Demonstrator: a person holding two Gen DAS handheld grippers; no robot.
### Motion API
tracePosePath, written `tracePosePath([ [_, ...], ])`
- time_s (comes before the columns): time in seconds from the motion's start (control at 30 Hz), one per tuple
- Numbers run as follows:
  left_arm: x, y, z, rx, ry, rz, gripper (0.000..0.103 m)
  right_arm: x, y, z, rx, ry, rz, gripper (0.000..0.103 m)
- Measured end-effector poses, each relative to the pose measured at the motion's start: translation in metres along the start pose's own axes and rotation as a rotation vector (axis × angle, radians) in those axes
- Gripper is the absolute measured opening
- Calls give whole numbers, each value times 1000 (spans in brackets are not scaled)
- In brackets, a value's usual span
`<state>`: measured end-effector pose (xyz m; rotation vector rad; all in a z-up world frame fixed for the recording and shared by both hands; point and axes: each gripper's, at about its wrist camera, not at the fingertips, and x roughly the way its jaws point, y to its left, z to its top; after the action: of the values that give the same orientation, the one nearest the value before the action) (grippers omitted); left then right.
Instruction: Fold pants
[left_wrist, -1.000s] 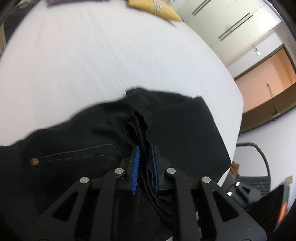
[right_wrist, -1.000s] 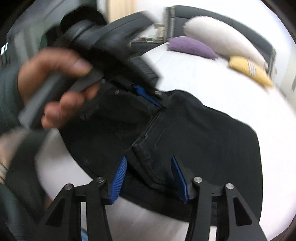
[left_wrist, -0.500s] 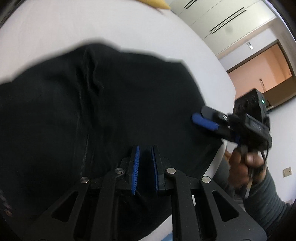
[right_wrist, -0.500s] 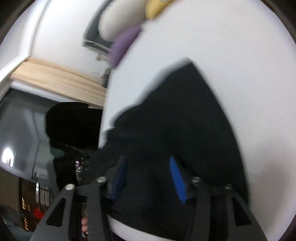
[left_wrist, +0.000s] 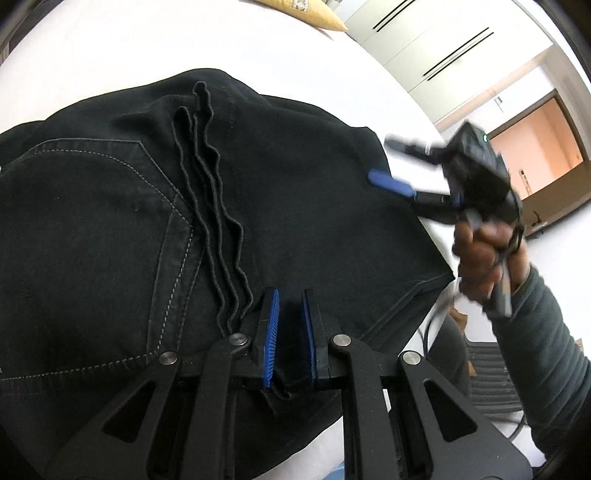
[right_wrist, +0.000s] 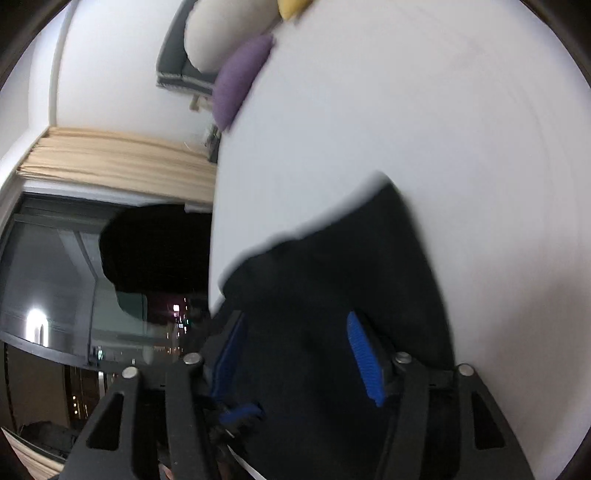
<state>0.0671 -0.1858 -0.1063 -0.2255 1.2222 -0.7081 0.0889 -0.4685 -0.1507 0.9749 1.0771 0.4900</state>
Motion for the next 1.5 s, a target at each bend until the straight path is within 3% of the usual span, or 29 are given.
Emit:
tracePosePath([
  [0.13, 0, -13, -7, 50, -8, 40, 12, -25, -7, -38, -26, -6, 33, 53],
  [0.33, -2, -25, -12, 86, -25, 89, 12, -60, 3, -87, -89, 64, -18, 53],
  [0.47, -1, -31, -14, 94, -26, 102, 12, -80, 22, -100, -112, 27, -28, 57],
  [0.57, 0, -35, -15, 97, -26, 111, 12, -73, 45, -100, -159, 1, 27, 62],
  [0.7, -2, -39, -15, 95, -24, 115, 12, -31, 55, -91, -175, 45, 45, 62],
  [0.83, 2, -37, -14, 91, -22, 112, 12, 11, 42, -101, -143, 129, -37, 60],
  [0.97, 1, -36, -13, 84, -26, 105, 12, -1, 42, -118, -131, 97, -14, 58],
  [1.07, -6, -37, -14, 76, -43, 104, 12, -22, 53, -125, -102, 46, -57, 60],
  [1.13, -17, -36, -15, 62, -60, 107, 12, -34, 82, -124, -102, -2, -75, 62],
  [1.2, -33, -31, -15, 31, -89, 113, 12, -38, 119, -113, -39, -49, -174, 88],
  [1.27, -55, -23, -15, -9, -129, 102, 12, -38, 175, -104, 46, -43, -212, 90],
  [1.33, -76, -15, -16, -38, -167, 116, 12, -35, 245, -102, -57, -25, -169, 90],
  [1.4, -99, -4, -19, -76, -203, 137, 12, -36, 320, -111, -194, -15, -119, 97],
  [1.5, -126, 19, -25, -157, -243, 164, 12, -38, 430, -142, -370, 37, 51, 102],
])
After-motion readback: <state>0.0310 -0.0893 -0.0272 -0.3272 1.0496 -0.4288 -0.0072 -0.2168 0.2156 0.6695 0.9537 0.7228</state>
